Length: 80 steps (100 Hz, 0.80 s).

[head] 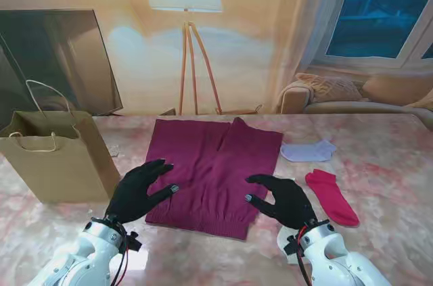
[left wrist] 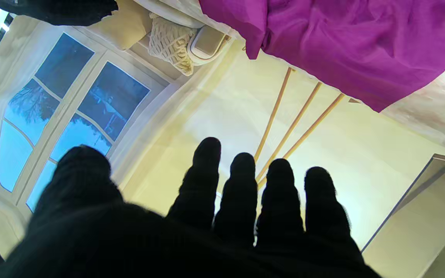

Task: Fold the socks and the shorts into the kraft paper bag

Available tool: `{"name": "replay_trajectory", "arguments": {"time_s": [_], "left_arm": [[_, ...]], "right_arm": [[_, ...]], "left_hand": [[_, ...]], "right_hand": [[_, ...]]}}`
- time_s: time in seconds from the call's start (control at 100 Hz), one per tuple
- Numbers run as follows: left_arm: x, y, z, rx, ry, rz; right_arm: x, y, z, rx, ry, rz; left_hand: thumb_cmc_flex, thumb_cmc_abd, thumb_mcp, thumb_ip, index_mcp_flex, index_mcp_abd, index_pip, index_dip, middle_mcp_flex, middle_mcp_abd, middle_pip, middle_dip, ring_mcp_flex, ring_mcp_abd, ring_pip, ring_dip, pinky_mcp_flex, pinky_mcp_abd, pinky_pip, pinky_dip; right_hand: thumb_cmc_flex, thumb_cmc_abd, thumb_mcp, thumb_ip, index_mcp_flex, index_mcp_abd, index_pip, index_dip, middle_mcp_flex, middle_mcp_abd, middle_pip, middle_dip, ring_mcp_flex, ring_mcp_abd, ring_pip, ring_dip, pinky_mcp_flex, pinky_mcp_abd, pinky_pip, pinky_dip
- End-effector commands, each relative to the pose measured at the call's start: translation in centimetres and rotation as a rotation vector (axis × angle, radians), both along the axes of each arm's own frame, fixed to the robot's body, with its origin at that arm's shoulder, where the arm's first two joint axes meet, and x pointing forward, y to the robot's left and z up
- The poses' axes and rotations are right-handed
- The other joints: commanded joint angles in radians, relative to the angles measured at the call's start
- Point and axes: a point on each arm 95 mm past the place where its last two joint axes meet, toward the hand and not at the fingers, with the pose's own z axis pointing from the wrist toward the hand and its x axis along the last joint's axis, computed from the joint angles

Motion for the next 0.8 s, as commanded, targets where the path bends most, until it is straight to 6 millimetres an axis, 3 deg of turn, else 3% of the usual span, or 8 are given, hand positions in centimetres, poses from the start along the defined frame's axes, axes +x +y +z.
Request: {"name": "replay_trajectory", "arguments": {"time_s": [0.0,0.28,0.48,0.63,0.79], "left_arm": [[0.0,-0.1,0.3,0.000,-0.006,-0.004],[-0.1,-0.1,0.7,0.011,-0.018,-0.010],[-0.2,-0.1,2.2,0.035,-0.040,-0.020],[0.1,0.0,4.5,0.076,-0.061,-0.050],[0.5,0.9,8.5,0.146,-0.108,-0.046]], "right_arm": [[-0.2,0.2,0.1,0.001,-0.006,0.004],[-0.5,0.0,0.3,-0.006,-0.009,0.007],[-0.4,-0.1,0.5,-0.006,-0.016,0.008],[-0.4,0.0,0.6,-0.005,-0.019,0.009],[-0.2,0.1,0.8,-0.005,-0.031,0.009]], "left_hand": [[-0.008,0.025,-0.002,-0.008,0.007,-0.009,0.002,0.009,0.012,-0.003,-0.008,0.003,-0.003,-0.025,-0.012,-0.006,-0.013,-0.001,-0.007,-0.008],[-0.008,0.024,-0.002,-0.008,0.004,-0.007,0.000,0.008,0.012,-0.003,-0.008,0.003,-0.002,-0.024,-0.012,-0.006,-0.010,-0.001,-0.005,-0.008],[-0.008,0.024,-0.002,-0.008,0.007,-0.009,0.001,0.008,0.013,-0.004,-0.008,0.002,0.002,-0.022,-0.010,-0.006,0.003,-0.002,0.006,-0.003],[-0.003,0.020,-0.001,-0.008,0.008,-0.010,0.002,0.009,0.019,-0.002,-0.006,0.003,0.011,-0.019,-0.006,-0.004,0.017,-0.005,0.022,0.005],[0.032,-0.017,0.006,-0.006,0.019,-0.014,0.010,0.013,0.043,0.002,0.005,0.011,0.041,-0.011,0.008,0.004,0.044,-0.002,0.053,0.020]], "right_hand": [[0.007,0.022,-0.019,-0.052,-0.024,-0.017,-0.007,-0.008,-0.031,-0.013,0.009,0.002,-0.028,-0.031,-0.021,-0.007,-0.009,-0.015,0.000,-0.026],[0.007,0.023,-0.019,-0.052,-0.024,-0.017,-0.008,-0.008,-0.030,-0.014,0.008,0.001,-0.029,-0.031,-0.022,-0.008,-0.007,-0.015,0.001,-0.026],[0.008,0.023,-0.019,-0.052,-0.023,-0.016,-0.007,-0.008,-0.031,-0.013,0.007,0.001,-0.029,-0.030,-0.022,-0.008,-0.007,-0.016,0.001,-0.026],[0.009,0.023,-0.021,-0.053,-0.023,-0.015,-0.007,-0.008,-0.030,-0.012,0.007,0.001,-0.028,-0.029,-0.021,-0.008,-0.006,-0.016,0.002,-0.025],[0.012,0.023,-0.021,-0.053,-0.023,-0.015,-0.008,-0.008,-0.030,-0.012,0.007,0.001,-0.029,-0.029,-0.021,-0.008,-0.004,-0.016,0.003,-0.025]]}}
